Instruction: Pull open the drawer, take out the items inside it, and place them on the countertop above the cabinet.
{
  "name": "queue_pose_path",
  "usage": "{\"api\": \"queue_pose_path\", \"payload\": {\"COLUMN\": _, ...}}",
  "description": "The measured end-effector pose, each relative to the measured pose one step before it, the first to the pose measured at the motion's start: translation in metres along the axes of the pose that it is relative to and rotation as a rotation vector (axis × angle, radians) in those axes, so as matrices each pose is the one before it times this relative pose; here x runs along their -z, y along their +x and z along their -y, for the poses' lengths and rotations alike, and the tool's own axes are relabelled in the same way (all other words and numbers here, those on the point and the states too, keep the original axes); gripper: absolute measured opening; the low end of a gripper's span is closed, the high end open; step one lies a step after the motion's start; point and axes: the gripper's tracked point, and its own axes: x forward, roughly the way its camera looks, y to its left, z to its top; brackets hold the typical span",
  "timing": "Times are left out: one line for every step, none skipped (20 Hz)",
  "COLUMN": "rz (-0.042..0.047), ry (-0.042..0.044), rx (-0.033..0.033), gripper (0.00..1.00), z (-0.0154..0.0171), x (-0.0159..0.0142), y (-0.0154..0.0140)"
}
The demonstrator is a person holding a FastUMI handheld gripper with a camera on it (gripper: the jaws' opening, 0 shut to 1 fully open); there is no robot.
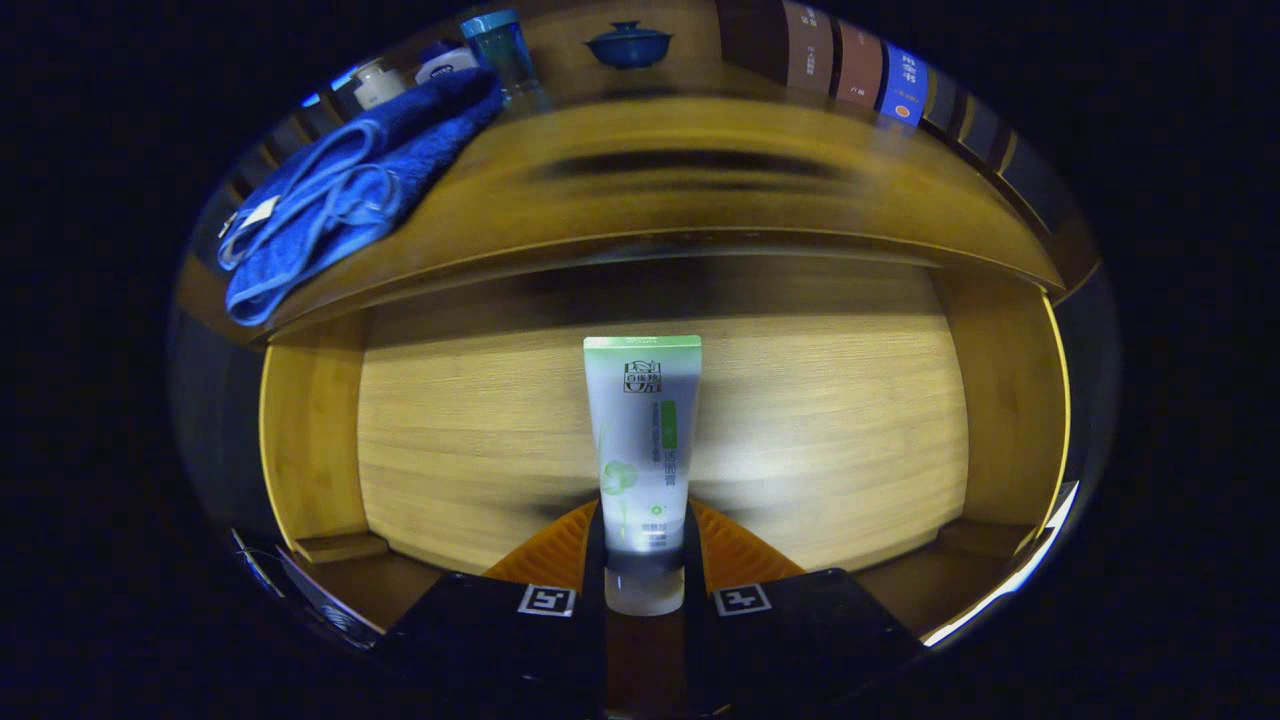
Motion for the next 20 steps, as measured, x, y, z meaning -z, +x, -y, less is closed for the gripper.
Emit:
{"api": "queue_pose_path", "payload": {"rz": 0.00816, "ry": -0.00242, "rx": 0.00061, "gripper": 0.35, "z": -0.00004, "x": -0.00273, "y": -0.00438}}
{"api": "queue_pose_path", "payload": {"rz": 0.00993, "ry": -0.0079, "rx": 0.00311, "gripper": 0.35, "z": 0.00097, "x": -0.00256, "y": -0.00346}}
{"api": "queue_pose_path", "payload": {"rz": 0.00588, "ry": -0.00861, "rx": 0.00268, "gripper": 0.35, "z": -0.00147, "x": 0.00131, "y": -0.00273}}
{"api": "queue_pose_path", "payload": {"rz": 0.00417, "ry": -0.0003, "rx": -0.00281, "gripper": 0.35, "z": -0.00328, "x": 0.00072, "y": -0.00163}}
{"api": "queue_pose_path", "payload": {"rz": 0.00217, "ry": 0.00464, "rx": -0.01093, "gripper": 0.35, "z": -0.00137, "x": -0.00067, "y": -0.00234}}
{"api": "queue_pose_path", "payload": {"rz": 0.0022, "ry": 0.00902, "rx": -0.01073, "gripper": 0.35, "z": 0.00084, "x": 0.00046, "y": -0.00287}}
{"api": "queue_pose_path", "payload": {"rz": 0.0025, "ry": 0.00564, "rx": -0.00491, "gripper": 0.35, "z": 0.00189, "x": -0.00097, "y": -0.00162}}
{"api": "queue_pose_path", "payload": {"rz": 0.00421, "ry": 0.00099, "rx": 0.00008, "gripper": 0.35, "z": 0.00479, "x": -0.00307, "y": -0.00116}}
{"api": "queue_pose_path", "payload": {"rz": 0.00697, "ry": -0.00332, "rx": -0.00406, "gripper": 0.35, "z": 0.00304, "x": -0.00515, "y": -0.00159}}
{"api": "queue_pose_path", "payload": {"rz": 0.00996, "ry": -0.00064, "rx": -0.00679, "gripper": 0.35, "z": 0.00154, "x": -0.00644, "y": -0.00389}}
{"api": "queue_pose_path", "payload": {"rz": 0.00996, "ry": 0.00046, "rx": -0.00513, "gripper": 0.35, "z": -0.00308, "x": -0.00085, "y": -0.0084}}
{"api": "queue_pose_path", "payload": {"rz": 0.00875, "ry": -0.00126, "rx": -0.0053, "gripper": 0.35, "z": -0.00203, "x": -0.0059, "y": -0.00893}}
{"api": "queue_pose_path", "payload": {"rz": 0.01217, "ry": 0.00122, "rx": 0.00044, "gripper": 0.35, "z": -0.00105, "x": -0.00865, "y": -0.01066}}
{"api": "queue_pose_path", "payload": {"rz": 0.0153, "ry": 0.00264, "rx": 0.00412, "gripper": 0.35, "z": 0.00038, "x": -0.01111, "y": -0.00406}}
{"api": "queue_pose_path", "payload": {"rz": 0.01119, "ry": 0.00352, "rx": 0.00736, "gripper": 0.35, "z": 0.00076, "x": -0.01191, "y": -0.00029}}
{"api": "queue_pose_path", "payload": {"rz": 0.00759, "ry": 0.00831, "rx": 0.00809, "gripper": 0.35, "z": 0.00081, "x": -0.01258, "y": 0.00037}}
{"api": "queue_pose_path", "payload": {"rz": 0.00009, "ry": 0.00397, "rx": 0.00458, "gripper": 0.35, "z": -0.00085, "x": -0.01102, "y": 0.00125}}
{"api": "queue_pose_path", "payload": {"rz": 0.00093, "ry": 0.00555, "rx": 0.0032, "gripper": 0.35, "z": -0.00146, "x": -0.01212, "y": 0.00306}}
{"api": "queue_pose_path", "payload": {"rz": 0.00041, "ry": -0.00178, "rx": 0.00849, "gripper": 0.35, "z": 0.00001, "x": -0.0119, "y": 0.00343}}
{"api": "queue_pose_path", "payload": {"rz": 0.00355, "ry": -0.00774, "rx": 0.00766, "gripper": 0.35, "z": -0.00048, "x": -0.01249, "y": 0.00365}}
